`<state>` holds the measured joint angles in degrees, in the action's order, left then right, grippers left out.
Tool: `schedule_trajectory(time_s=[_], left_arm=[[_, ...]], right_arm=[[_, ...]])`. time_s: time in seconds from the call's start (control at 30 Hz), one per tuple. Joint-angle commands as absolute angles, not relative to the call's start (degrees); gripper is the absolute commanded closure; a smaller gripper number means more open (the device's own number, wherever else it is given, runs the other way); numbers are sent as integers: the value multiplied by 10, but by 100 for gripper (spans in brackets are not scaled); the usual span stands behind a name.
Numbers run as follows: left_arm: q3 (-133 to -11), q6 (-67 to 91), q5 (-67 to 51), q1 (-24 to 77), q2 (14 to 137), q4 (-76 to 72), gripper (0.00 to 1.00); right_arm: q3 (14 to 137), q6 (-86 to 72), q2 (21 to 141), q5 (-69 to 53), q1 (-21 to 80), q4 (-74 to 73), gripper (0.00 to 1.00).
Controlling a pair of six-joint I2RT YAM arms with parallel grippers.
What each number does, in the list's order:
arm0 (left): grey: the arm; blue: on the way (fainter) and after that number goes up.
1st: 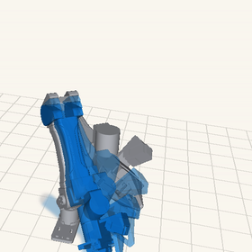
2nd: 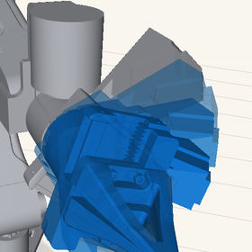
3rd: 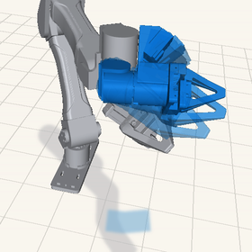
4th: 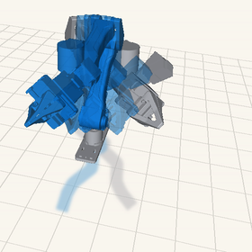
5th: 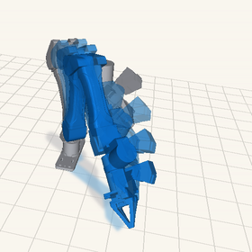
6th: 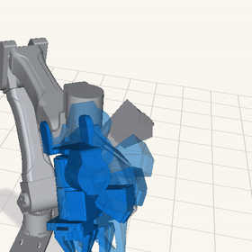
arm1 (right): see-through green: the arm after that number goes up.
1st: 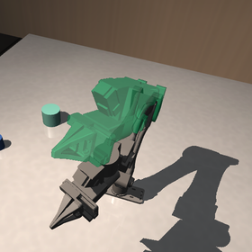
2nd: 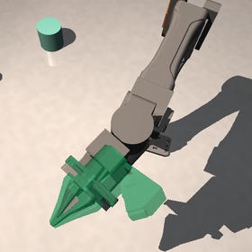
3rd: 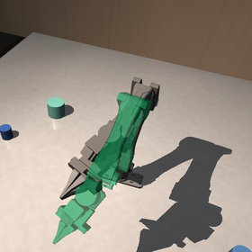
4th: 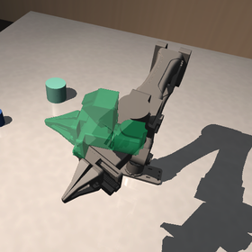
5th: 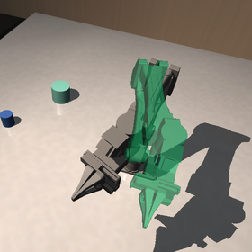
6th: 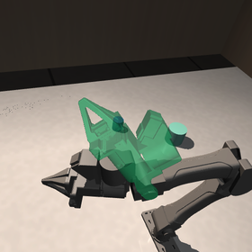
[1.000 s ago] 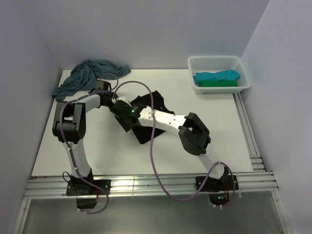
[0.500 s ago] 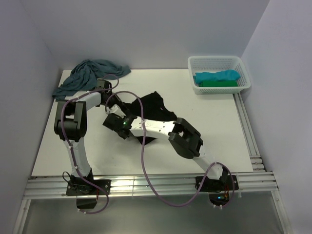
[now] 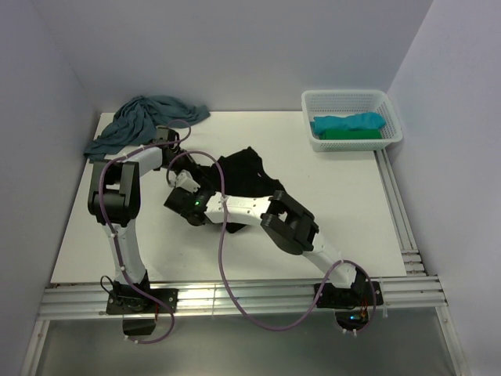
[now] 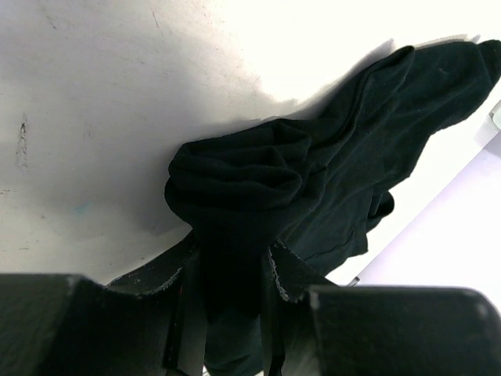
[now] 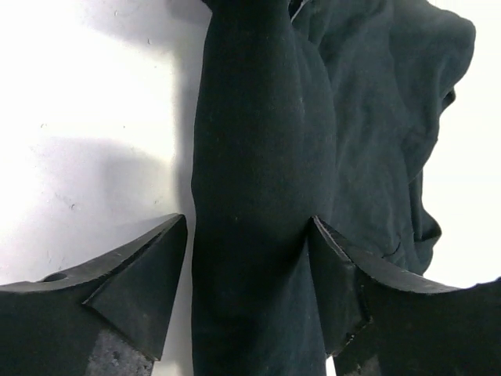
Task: Roll the t-shirts
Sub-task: Roll the tshirt
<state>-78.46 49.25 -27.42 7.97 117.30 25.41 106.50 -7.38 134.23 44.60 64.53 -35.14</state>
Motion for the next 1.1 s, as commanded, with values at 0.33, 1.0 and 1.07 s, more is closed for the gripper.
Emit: schedule_trajectory(time_s=[0.33, 1.0, 1.07], left_arm=[[-785, 490, -306, 83, 1178, 280, 100], [-695, 526, -386, 69, 1100, 106, 5], [-684, 540, -392, 64, 1074, 61, 0]], right_arm=[[1049, -31, 1363, 506, 643, -281, 56], [999, -165, 1261, 163, 568, -302, 100], [957, -183, 1236, 113, 535, -283, 100]])
